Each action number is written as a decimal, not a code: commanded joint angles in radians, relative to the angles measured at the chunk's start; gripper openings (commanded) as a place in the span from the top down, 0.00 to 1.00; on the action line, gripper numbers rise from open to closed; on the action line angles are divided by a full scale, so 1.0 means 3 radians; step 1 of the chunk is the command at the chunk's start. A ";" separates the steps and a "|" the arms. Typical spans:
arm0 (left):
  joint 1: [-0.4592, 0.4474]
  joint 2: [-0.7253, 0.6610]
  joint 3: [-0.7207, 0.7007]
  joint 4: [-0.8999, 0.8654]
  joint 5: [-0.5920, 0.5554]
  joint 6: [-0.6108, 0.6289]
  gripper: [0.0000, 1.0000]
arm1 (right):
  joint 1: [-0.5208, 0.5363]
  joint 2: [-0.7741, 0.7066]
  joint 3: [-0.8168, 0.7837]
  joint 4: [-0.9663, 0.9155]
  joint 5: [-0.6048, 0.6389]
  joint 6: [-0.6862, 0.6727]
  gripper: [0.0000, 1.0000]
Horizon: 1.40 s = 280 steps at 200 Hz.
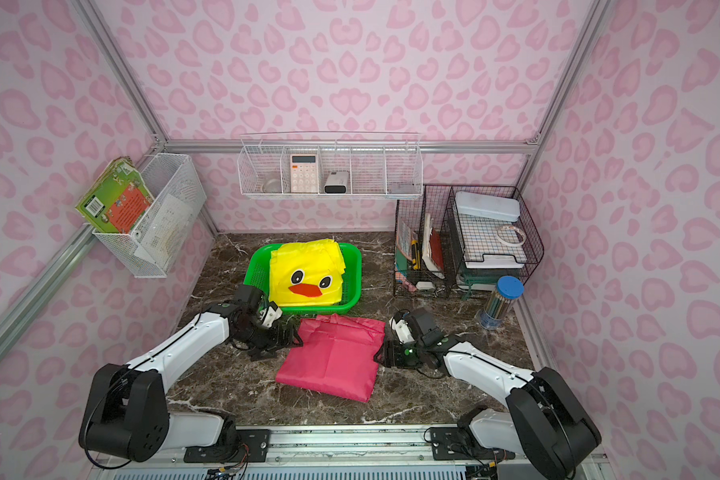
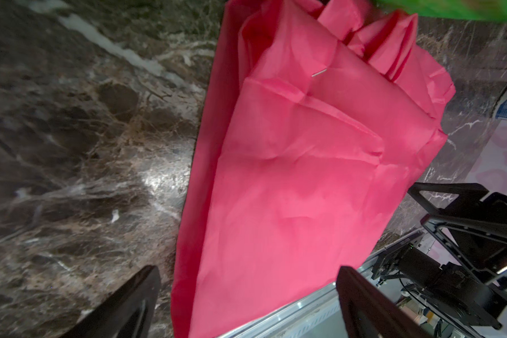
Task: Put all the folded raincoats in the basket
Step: Move the raincoat to the center of the board, then pick up the raincoat from the center of the board.
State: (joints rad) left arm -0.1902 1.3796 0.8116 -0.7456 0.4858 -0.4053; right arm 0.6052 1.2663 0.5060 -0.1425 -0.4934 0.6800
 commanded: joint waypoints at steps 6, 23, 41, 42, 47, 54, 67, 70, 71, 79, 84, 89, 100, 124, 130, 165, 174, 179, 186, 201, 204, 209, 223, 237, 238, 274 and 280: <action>-0.0003 0.0091 -0.0100 0.0145 0.0109 -0.0132 0.01 | 0.0073 0.0089 -0.0027 0.0255 -0.0021 0.0135 0.33; -0.0018 0.0135 -0.0171 0.0266 0.0214 -0.0191 0.01 | 0.0113 0.0198 -0.0035 0.0372 -0.0047 0.0166 0.33; -0.0038 0.0156 -0.0237 0.0382 0.0334 -0.0248 0.01 | 0.0171 0.0342 0.0001 0.0469 -0.0052 0.0178 0.33; -0.0037 0.0156 -0.0241 0.0393 0.0339 -0.0254 0.01 | 0.0173 0.0349 0.0004 0.0472 -0.0050 0.0180 0.33; -0.0044 0.0153 -0.0262 0.0428 0.0372 -0.0266 0.02 | 0.0186 0.0380 0.0018 0.0485 -0.0052 0.0178 0.33; -0.0046 0.0152 -0.0288 0.0466 0.0400 -0.0287 0.02 | 0.0203 0.0416 0.0041 0.0503 -0.0051 0.0178 0.33; -0.0056 0.0152 -0.0337 0.0534 0.0465 -0.0318 0.05 | 0.0221 0.0473 0.0061 0.0525 -0.0052 0.0178 0.34; -0.0056 0.0151 -0.0349 0.0546 0.0481 -0.0324 0.05 | 0.0221 0.0484 0.0062 0.0536 -0.0055 0.0178 0.34; -0.0056 0.0151 -0.0354 0.0552 0.0481 -0.0325 0.06 | 0.0224 0.0486 0.0064 0.0536 -0.0056 0.0178 0.34; -0.0060 0.0152 -0.0380 0.0585 0.0501 -0.0343 0.08 | 0.0227 0.0501 0.0067 0.0548 -0.0057 0.0180 0.36; -0.0058 0.0147 -0.0404 0.0603 0.0519 -0.0351 0.11 | 0.0234 0.0502 0.0064 0.0547 -0.0063 0.0179 0.38; -0.0057 0.0146 -0.0418 0.0630 0.0539 -0.0356 0.14 | 0.0235 0.0503 0.0065 0.0547 -0.0063 0.0174 0.40; -0.0057 0.0134 -0.0458 0.0677 0.0576 -0.0376 0.23 | 0.0234 0.0485 0.0047 0.0547 -0.0059 0.0172 0.46; -0.0070 0.0049 -0.0528 0.0734 0.0634 -0.0430 0.46 | 0.0232 0.0425 -0.0003 0.0543 -0.0065 0.0188 0.70; -0.0071 0.0012 -0.0541 0.0744 0.0645 -0.0441 0.54 | 0.0234 0.0406 -0.0012 0.0540 -0.0068 0.0192 0.77; -0.0106 -0.0253 -0.0570 0.0655 0.0740 -0.0474 0.96 | 0.0253 0.0233 -0.0033 0.0440 -0.0084 0.0206 1.00; -0.0126 -0.0339 -0.0568 0.0574 0.0748 -0.0465 1.00 | 0.0270 0.0166 -0.0026 0.0393 -0.0084 0.0211 1.00; -0.0134 -0.0390 -0.0561 0.0518 0.0753 -0.0457 1.00 | 0.0286 0.0128 -0.0024 0.0357 -0.0084 0.0212 1.00; -0.0146 -0.0479 -0.0563 0.0426 0.0751 -0.0440 1.00 | 0.0305 0.0070 -0.0019 0.0305 -0.0084 0.0213 1.00; -0.0200 -0.0696 -0.0578 0.0259 0.0751 -0.0467 1.00 | 0.0347 -0.0070 0.0008 0.0163 -0.0073 0.0217 1.00; -0.0215 -0.0744 -0.0578 0.0237 0.0757 -0.0489 1.00 | 0.0357 -0.0101 0.0009 0.0134 -0.0069 0.0221 1.00; -0.0241 -0.0825 -0.0572 0.0204 0.0766 -0.0526 1.00 | 0.0368 -0.0156 0.0016 0.0077 -0.0067 0.0221 1.00; -0.0290 -0.1036 -0.0544 0.0068 0.0758 -0.0602 1.00 | 0.0391 -0.0314 0.0036 -0.0082 -0.0053 0.0218 1.00; -0.0330 -0.1262 -0.0502 -0.0080 0.0763 -0.0666 1.00 | 0.0396 -0.0498 0.0063 -0.0270 -0.0037 0.0219 1.00; -0.0329 -0.1279 -0.0497 -0.0088 0.0763 -0.0670 1.00 | 0.0396 -0.0511 0.0063 -0.0281 -0.0037 0.0219 1.00; -0.0343 -0.1747 -0.0270 -0.0493 0.0776 -0.0807 1.00 | 0.0396 -0.0979 0.0213 -0.0776 0.0024 0.0219 1.00; -0.0347 -0.1822 -0.0225 -0.0525 0.0774 -0.0835 1.00 | 0.0394 -0.1043 0.0244 -0.0839 0.0029 0.0221 1.00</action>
State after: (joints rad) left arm -0.2928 0.8955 0.7029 -0.7959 0.6994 -0.6117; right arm 0.7238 1.0161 0.5446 -0.2745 -0.5041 0.7513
